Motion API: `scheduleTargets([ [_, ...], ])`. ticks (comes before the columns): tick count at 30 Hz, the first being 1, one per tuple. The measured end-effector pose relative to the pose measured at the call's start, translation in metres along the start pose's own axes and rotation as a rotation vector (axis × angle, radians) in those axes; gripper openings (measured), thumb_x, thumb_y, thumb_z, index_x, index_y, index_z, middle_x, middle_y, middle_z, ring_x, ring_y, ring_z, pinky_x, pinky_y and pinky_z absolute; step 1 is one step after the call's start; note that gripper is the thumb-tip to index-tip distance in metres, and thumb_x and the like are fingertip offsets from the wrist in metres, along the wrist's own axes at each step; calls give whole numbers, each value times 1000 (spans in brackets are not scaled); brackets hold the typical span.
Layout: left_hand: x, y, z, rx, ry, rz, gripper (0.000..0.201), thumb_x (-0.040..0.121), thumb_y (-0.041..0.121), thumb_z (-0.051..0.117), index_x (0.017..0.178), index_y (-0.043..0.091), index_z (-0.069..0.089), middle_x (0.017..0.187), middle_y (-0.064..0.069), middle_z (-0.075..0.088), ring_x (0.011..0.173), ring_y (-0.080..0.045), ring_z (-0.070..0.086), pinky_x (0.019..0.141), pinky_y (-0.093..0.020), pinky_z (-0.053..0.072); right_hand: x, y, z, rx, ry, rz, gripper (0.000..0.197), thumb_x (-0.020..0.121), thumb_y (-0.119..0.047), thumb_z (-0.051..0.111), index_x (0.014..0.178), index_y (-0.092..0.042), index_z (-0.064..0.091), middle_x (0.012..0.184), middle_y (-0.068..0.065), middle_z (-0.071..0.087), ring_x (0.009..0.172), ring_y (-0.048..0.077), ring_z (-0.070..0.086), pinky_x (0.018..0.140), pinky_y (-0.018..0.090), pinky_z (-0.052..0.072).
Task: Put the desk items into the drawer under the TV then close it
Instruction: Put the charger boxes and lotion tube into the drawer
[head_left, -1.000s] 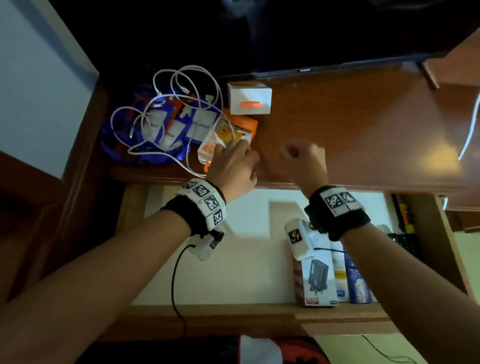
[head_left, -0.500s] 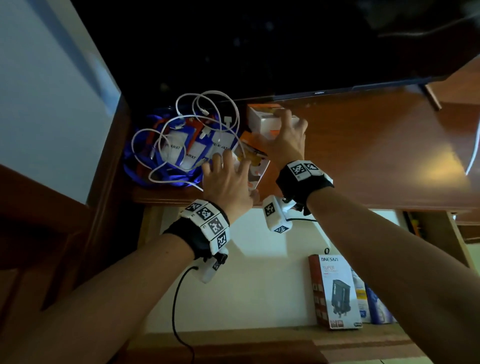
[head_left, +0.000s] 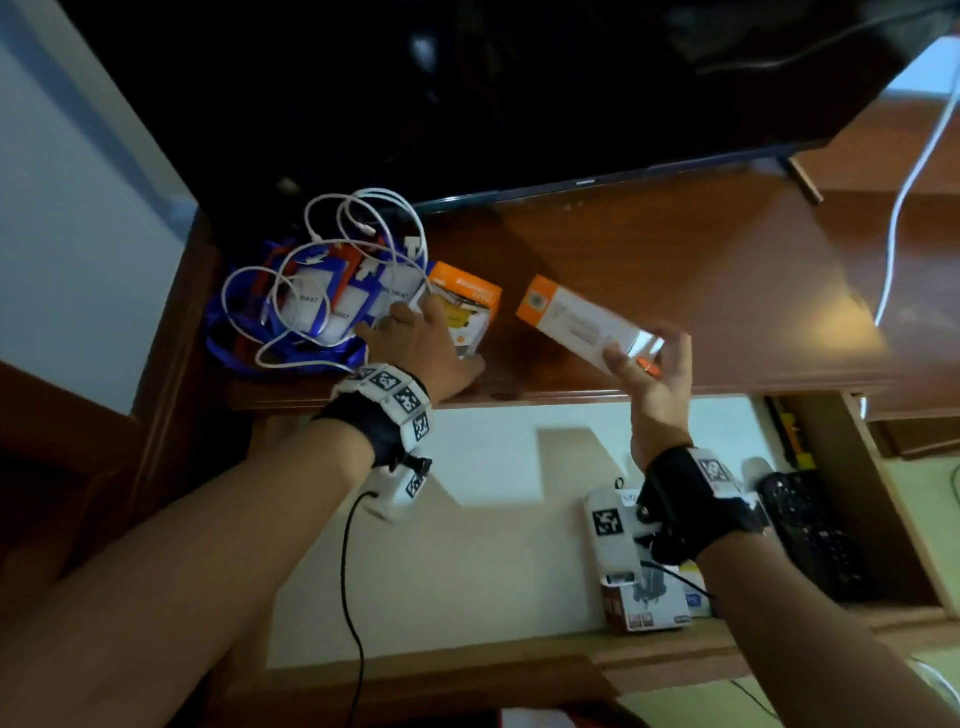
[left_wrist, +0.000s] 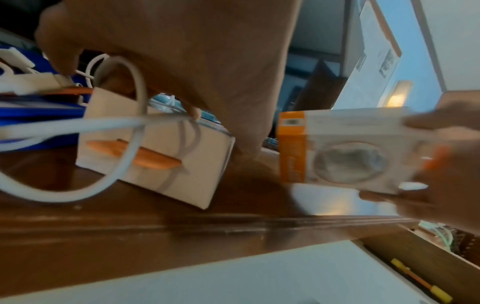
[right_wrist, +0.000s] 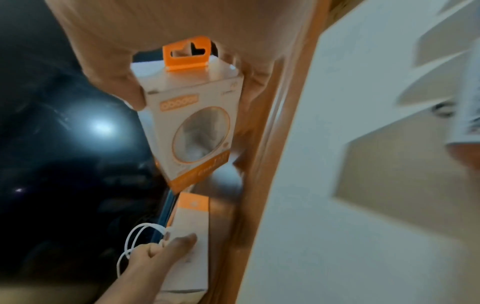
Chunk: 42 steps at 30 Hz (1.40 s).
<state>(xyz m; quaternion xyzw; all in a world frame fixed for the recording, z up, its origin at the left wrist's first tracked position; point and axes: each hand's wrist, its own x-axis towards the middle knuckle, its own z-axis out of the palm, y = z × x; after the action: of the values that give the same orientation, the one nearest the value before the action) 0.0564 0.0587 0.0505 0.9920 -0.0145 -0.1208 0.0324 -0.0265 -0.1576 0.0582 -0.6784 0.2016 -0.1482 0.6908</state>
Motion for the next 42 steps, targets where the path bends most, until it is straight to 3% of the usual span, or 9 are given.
scheduleTargets([
  [3, 16, 9, -4, -1, -86, -53, 117, 69, 76, 54, 148, 14, -5, 148, -25, 29, 131, -45, 35, 105, -68, 17, -17, 5, -38, -9, -66, 72, 40, 60, -42, 71, 95, -35, 53, 97, 8, 54, 87, 26, 60, 67, 34, 43],
  [8, 30, 13, -17, -75, -215, -112, 134, 54, 59, 74, 146, 25, -17, 136, -24, 43, 112, -42, 51, 87, -49, 49, -23, 16, -86, 33, -264, 264, 46, 58, -43, 73, 97, -26, 56, 108, 8, 64, 66, 32, 65, 56, 30, 34],
  [11, 29, 22, -31, -99, -291, -178, 136, 60, 42, 82, 148, 17, -19, 146, -26, 33, 124, -43, 44, 92, -47, 48, -22, 24, -105, -46, -457, 332, 49, 57, -38, 76, 102, -26, 63, 93, 8, 58, 61, 30, 60, 51, 28, 38],
  [18, 19, 35, -23, -356, -190, -320, 133, 52, 37, 86, 148, 30, -6, 156, -22, 0, 138, -47, 19, 104, -58, 35, -21, 43, -105, -221, -739, 375, 43, 52, -3, 74, 93, -12, 62, 98, 9, 62, 89, 24, 58, 71, 33, 49],
  [21, 0, 43, -23, -545, 34, -237, 113, 43, 47, 83, 135, 37, 19, 141, -17, 29, 129, -45, 29, 102, -60, 32, -23, 42, -98, -221, -747, 389, 32, 63, -12, 74, 90, -4, 60, 87, 2, 67, 79, 20, 62, 68, 27, 49],
  [27, -38, 51, -35, -684, 250, -47, 109, 54, 49, 85, 142, 36, 23, 151, -8, 22, 139, -33, 19, 106, -57, 23, -27, 53, -83, -294, -751, 387, 15, 71, 1, 68, 82, -4, 60, 87, 19, 68, 55, 26, 55, 57, 37, 41],
  [33, -72, 38, -34, -816, 302, 131, 107, 57, 45, 86, 144, 32, 24, 145, 1, 35, 136, -19, 26, 112, -55, 21, -34, 56, -64, -266, -700, 428, 56, 69, 24, 56, 114, -9, 53, 100, 21, 57, 78, 32, 62, 44, 23, 47],
  [38, -108, 21, -26, -679, 204, 506, 100, 56, 44, 80, 139, 40, 26, 146, -2, 36, 133, -14, 29, 109, -51, 29, -34, 55, -55, -320, -709, 451, 55, 64, 20, 63, 112, -6, 58, 97, 12, 60, 78, 25, 63, 47, 20, 47],
  [42, -133, 5, 12, -421, 59, 675, 96, 57, 42, 83, 138, 35, 33, 145, 0, 39, 132, -22, 38, 103, -47, 35, -28, 55, -49, -474, -792, 471, 46, 57, 20, 61, 97, -4, 60, 53, -8, 57, 41, 12, 50, 42, 19, 34],
])
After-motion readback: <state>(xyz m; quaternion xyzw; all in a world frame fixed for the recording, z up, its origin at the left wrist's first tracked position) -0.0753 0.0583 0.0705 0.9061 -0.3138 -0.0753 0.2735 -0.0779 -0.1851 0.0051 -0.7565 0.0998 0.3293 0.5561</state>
